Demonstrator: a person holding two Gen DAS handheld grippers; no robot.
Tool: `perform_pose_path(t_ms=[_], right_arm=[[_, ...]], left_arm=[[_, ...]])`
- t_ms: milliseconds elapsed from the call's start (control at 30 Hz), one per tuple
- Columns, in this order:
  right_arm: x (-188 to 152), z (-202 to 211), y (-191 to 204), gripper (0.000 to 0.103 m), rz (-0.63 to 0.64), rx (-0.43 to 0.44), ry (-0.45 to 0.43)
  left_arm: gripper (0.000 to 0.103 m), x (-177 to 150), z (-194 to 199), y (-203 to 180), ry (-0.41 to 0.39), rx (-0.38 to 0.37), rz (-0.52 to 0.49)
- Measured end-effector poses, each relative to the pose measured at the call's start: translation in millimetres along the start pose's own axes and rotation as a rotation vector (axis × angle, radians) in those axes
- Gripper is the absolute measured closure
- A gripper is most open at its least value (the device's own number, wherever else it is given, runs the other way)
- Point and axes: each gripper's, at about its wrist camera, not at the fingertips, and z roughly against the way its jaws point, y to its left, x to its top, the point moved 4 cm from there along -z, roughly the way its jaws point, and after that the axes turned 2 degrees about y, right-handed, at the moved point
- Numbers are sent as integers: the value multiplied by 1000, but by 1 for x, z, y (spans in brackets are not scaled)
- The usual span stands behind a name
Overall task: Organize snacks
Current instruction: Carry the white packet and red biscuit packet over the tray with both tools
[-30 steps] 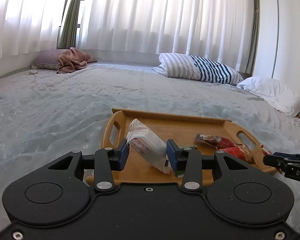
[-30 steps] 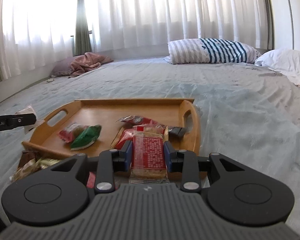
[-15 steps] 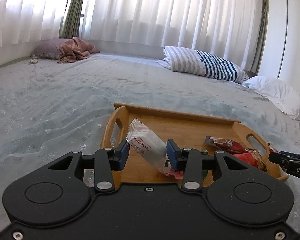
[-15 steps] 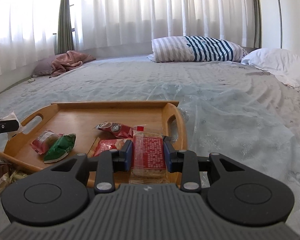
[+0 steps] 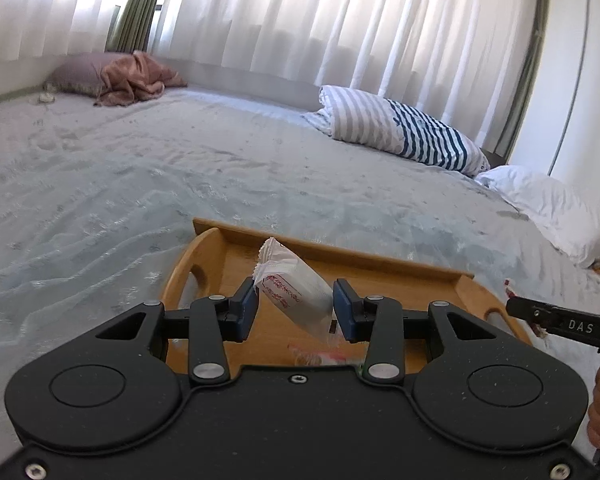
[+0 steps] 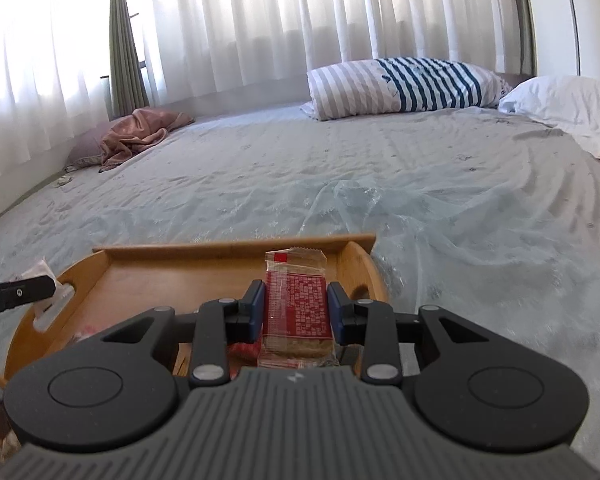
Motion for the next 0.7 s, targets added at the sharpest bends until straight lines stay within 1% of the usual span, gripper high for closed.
perform_pose_path(t_ms=[200,333,500,700], right_arm=[[11,-28,-2,65,8,12,58],[14,-46,-3,65,1,13,99],[11,-65,-6,65,-18,12,131],[5,-76,-3,65,-29,17,150]], left_arm=[[64,7,-33,3,66,-9,89],[64,5,-53,-1,116,-24,108],[64,-5,-68,-5,153,-11,99],[64,-13,-73,-14,171,-9,52]])
